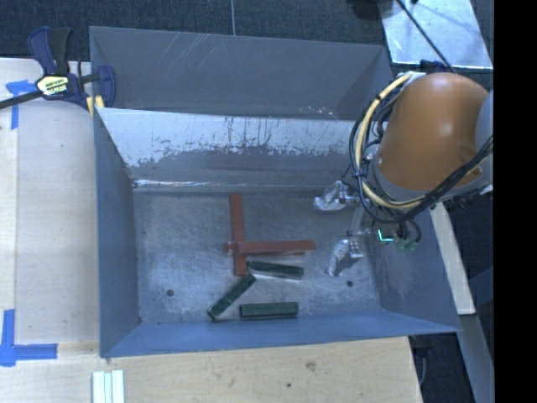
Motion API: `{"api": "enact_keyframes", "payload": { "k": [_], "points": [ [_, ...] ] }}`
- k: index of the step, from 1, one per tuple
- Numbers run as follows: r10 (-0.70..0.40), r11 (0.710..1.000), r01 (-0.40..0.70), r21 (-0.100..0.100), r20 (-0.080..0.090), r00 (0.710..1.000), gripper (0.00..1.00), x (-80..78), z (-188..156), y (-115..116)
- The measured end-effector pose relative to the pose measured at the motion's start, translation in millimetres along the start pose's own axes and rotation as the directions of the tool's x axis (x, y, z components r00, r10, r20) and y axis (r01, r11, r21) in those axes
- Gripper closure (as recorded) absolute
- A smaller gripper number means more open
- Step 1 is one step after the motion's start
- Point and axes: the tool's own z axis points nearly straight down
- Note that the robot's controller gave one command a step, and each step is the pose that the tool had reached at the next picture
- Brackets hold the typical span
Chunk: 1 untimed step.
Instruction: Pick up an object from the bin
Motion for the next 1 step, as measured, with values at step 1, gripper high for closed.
{"api": "enact_keyframes", "payload": {
  "k": [1],
  "points": [
    [0.0,1.0,0.0,0.0,0.008,1.0,0.0,-1.7,-3.6,0.0]
  ]
}}
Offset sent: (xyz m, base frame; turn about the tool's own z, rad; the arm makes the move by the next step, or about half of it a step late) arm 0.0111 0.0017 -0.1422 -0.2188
